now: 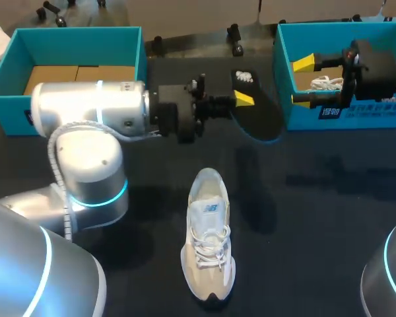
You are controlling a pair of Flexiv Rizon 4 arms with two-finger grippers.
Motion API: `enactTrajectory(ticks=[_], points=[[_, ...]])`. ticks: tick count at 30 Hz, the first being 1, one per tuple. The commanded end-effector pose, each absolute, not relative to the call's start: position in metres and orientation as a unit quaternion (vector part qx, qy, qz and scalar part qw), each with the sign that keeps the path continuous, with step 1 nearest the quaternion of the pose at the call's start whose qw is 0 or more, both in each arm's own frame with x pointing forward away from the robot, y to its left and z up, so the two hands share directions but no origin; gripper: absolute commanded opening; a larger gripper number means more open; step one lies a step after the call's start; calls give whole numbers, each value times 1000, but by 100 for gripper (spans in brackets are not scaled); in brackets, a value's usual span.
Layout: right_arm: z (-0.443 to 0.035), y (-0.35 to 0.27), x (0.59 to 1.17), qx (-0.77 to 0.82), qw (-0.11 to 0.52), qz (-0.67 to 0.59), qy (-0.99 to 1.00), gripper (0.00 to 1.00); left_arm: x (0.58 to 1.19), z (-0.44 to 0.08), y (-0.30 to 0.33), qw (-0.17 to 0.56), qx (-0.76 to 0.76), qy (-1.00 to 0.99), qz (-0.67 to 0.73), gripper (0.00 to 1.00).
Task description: Take the shoe out of the shoebox, open the shoe tongue, remove and reinsert the insole, then place the shoe into the shoebox
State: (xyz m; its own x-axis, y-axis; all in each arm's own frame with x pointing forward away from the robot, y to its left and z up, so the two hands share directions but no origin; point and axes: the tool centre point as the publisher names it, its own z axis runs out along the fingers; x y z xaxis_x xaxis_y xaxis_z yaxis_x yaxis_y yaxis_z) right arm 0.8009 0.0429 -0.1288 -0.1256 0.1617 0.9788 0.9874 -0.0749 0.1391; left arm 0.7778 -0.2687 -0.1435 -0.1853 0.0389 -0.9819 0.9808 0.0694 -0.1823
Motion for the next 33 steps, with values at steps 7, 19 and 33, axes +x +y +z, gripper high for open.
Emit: enactTrajectory(ticks=[7, 19, 33], points=[[-129, 43, 801, -525, 402, -512, -548, 100, 781, -137, -250, 317, 398, 648, -566, 0], [-129, 43, 801, -525, 402, -512, -548, 100, 784, -139, -253, 183, 311, 682, -636, 0], [-129, 43, 801, -525, 402, -512, -548, 100, 785, -130, -248, 94, 225, 709, -662, 0]])
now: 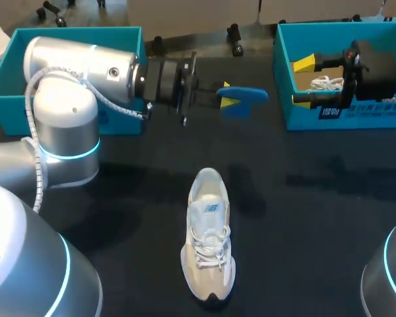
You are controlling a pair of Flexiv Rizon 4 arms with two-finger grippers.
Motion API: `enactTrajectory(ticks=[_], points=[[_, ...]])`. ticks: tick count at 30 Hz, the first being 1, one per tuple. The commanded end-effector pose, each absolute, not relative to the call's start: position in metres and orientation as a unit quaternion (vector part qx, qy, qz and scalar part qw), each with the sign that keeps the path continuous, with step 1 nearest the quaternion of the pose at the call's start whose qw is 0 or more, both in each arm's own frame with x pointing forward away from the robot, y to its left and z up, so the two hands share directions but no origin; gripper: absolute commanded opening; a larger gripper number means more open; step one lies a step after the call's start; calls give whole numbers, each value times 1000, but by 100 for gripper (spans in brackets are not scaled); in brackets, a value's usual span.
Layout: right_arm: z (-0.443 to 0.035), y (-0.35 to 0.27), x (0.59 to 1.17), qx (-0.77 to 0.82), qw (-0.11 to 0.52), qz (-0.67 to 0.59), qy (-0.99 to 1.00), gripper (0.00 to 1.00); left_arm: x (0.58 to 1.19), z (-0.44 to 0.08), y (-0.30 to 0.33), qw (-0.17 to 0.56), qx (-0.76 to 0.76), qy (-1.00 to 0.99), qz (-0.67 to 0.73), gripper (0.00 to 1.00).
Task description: Take the shoe out of the shoebox, open the shoe tongue, remove and reinsert the insole, then place the shoe into the shoebox
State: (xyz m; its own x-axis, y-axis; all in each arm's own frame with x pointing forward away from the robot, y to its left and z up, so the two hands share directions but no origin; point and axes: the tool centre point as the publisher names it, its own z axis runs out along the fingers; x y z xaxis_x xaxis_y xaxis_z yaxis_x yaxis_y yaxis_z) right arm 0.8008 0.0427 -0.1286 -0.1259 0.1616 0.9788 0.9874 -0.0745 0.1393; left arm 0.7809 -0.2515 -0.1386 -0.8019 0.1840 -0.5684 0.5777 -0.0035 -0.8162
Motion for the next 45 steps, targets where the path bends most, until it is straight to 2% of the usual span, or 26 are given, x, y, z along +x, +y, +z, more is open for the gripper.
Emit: enactTrajectory(ticks=[1, 15, 20, 34, 38, 45], points=[[-129, 43, 801, -525, 402, -512, -548, 100, 786, -127, -246, 78, 209, 715, -663, 0], [-129, 43, 801, -525, 402, -512, -548, 100, 790, -118, -236, -136, 14, 759, -636, 0], [-129, 43, 801, -525, 402, -512, -548, 100, 803, -129, -234, -281, -92, 727, -620, 0], [-129, 43, 801, -525, 402, -512, -548, 100, 803, -129, -234, -281, -92, 727, -620, 0], [-129, 43, 801, -525, 402, -512, -548, 100, 806, -135, -232, -345, -185, 704, -593, 0], [-129, 43, 801, -525, 402, -512, -548, 100, 804, -155, -228, -385, -284, 673, -564, 0]])
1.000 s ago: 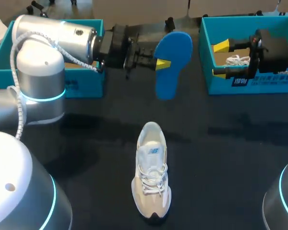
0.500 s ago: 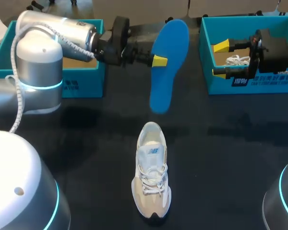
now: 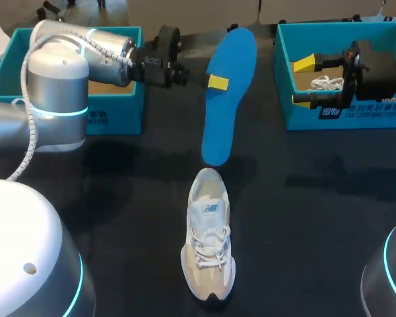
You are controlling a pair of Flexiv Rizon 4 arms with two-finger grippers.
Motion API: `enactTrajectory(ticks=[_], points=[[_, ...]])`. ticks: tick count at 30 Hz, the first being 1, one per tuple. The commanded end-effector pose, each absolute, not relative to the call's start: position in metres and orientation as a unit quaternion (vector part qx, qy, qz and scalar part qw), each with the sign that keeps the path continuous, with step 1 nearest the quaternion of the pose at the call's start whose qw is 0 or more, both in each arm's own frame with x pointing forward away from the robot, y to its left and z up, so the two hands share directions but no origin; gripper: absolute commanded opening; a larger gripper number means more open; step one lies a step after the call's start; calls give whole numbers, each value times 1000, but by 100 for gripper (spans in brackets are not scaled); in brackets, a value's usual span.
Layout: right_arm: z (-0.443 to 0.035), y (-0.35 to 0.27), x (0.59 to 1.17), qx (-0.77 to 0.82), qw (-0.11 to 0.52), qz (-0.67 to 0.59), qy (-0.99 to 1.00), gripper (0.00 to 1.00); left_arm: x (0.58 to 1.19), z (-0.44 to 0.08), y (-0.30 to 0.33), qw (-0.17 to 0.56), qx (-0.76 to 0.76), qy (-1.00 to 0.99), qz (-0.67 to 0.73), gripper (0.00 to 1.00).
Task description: Take the shoe out of the shoebox, open the shoe tongue, remove and reinsert the insole, then place the shoe into the shoebox
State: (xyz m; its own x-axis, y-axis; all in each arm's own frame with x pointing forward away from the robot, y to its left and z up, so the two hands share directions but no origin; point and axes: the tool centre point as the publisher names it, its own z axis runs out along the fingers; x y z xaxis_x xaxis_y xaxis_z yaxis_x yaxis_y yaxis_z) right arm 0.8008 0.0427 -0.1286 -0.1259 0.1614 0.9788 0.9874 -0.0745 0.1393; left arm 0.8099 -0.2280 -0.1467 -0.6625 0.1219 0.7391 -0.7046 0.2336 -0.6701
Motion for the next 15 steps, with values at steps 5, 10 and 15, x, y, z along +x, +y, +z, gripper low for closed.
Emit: enactTrajectory(ticks=[5, 10, 15], points=[[-129, 43, 801, -525, 402, -512, -548, 100, 806, -165, -229, 407, 344, -640, 553, 0], [-129, 43, 801, -525, 402, -512, -548, 100, 800, -168, -227, 406, 380, -618, 556, 0], [-129, 43, 801, -525, 402, -512, -548, 100, 798, -177, -226, 421, 393, -609, 545, 0]])
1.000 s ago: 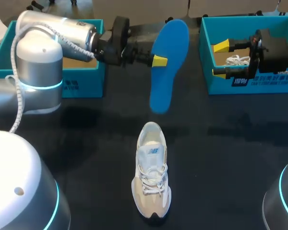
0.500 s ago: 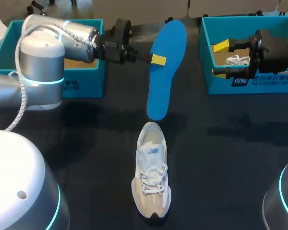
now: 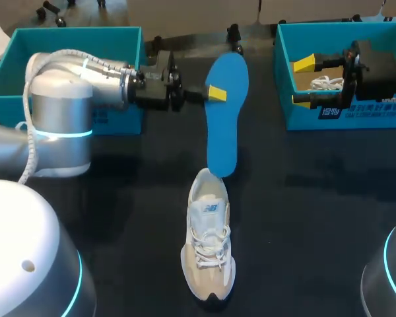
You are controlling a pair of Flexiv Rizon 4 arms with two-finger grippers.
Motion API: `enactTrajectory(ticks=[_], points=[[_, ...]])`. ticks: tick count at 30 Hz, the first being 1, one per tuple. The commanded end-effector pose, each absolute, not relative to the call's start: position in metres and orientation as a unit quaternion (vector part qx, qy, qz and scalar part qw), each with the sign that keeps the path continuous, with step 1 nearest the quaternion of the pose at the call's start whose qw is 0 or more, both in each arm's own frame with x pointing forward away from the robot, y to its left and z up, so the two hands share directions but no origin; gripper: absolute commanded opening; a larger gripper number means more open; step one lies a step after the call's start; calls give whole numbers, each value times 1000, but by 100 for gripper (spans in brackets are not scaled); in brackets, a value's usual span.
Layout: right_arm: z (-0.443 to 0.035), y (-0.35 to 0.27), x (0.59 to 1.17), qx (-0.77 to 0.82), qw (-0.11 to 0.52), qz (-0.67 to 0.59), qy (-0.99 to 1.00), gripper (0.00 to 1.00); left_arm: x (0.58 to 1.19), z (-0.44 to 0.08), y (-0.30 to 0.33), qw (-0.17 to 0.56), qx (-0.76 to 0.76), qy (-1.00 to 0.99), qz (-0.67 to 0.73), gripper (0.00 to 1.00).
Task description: Take the shoe out of the shoebox, open the shoe tongue, remove and reinsert the insole, then place the shoe into the shoebox
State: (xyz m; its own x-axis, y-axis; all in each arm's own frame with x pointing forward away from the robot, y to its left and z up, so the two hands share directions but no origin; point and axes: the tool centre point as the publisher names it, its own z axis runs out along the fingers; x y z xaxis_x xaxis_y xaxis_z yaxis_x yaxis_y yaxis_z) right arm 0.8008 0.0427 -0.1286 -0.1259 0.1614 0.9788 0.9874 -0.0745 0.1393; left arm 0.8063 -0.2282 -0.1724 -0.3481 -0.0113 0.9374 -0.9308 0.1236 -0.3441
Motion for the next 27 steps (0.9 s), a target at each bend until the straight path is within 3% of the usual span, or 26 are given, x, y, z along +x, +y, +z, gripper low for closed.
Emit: enactTrajectory(ticks=[1, 18, 27], points=[[-129, 43, 801, -525, 402, -512, -548, 100, 798, -181, -227, 428, 397, -606, 539, 0], [-130, 44, 800, -524, 392, -508, -560, 100, 809, -217, -238, 481, 470, -557, 488, 0], [-121, 55, 789, -578, 356, -406, -612, 100, 815, -226, -237, 482, 490, -542, 483, 0]])
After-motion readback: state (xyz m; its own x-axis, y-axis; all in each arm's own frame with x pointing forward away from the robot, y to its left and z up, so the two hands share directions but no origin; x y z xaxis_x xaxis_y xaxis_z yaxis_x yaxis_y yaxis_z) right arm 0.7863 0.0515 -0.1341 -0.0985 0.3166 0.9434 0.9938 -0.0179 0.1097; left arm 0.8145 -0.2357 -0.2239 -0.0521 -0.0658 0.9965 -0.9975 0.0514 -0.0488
